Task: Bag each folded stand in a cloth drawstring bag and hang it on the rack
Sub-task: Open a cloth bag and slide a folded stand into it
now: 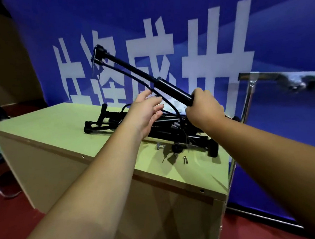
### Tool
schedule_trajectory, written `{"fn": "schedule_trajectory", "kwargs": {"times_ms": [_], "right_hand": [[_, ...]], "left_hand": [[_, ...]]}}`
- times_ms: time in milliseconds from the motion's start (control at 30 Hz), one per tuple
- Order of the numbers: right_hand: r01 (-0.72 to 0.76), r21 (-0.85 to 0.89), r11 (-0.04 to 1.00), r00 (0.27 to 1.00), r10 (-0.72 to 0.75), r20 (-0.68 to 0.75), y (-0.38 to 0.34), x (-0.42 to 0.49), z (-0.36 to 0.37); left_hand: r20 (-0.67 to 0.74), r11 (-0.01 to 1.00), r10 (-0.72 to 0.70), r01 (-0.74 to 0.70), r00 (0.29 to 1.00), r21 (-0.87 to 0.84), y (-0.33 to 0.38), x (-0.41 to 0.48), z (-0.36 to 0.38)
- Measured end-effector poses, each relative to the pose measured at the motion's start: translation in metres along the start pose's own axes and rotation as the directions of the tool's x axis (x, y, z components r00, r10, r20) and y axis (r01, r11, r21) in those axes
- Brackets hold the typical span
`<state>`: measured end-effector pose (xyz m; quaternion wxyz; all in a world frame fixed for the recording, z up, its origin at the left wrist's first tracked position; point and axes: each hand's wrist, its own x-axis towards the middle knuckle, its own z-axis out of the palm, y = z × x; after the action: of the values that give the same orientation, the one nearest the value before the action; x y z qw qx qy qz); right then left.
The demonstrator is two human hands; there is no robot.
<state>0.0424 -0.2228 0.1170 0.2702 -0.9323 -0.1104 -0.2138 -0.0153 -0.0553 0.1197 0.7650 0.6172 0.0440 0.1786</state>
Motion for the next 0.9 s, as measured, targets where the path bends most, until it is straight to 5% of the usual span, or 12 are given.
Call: {"fn": "schedule_trajectory", "kwargs": {"times_ms": [467, 900], "right_hand": [[-0.008, 0.374, 0.928, 0.994, 0.049, -0.101, 0.018, -0.050, -0.124], [-0.283, 0.703, 0.653, 0.954, 0.264, 0.139, 0.097, -0.139, -0.152]], "left_hand": [[0.199, 0.981, 0.172, -0.186, 0.965, 0.059, 0.066, -0.073, 0.086], [0.274, 0.943, 0.247, -0.296, 0.930, 0.155, 0.021, -0.127, 0.168]]}}
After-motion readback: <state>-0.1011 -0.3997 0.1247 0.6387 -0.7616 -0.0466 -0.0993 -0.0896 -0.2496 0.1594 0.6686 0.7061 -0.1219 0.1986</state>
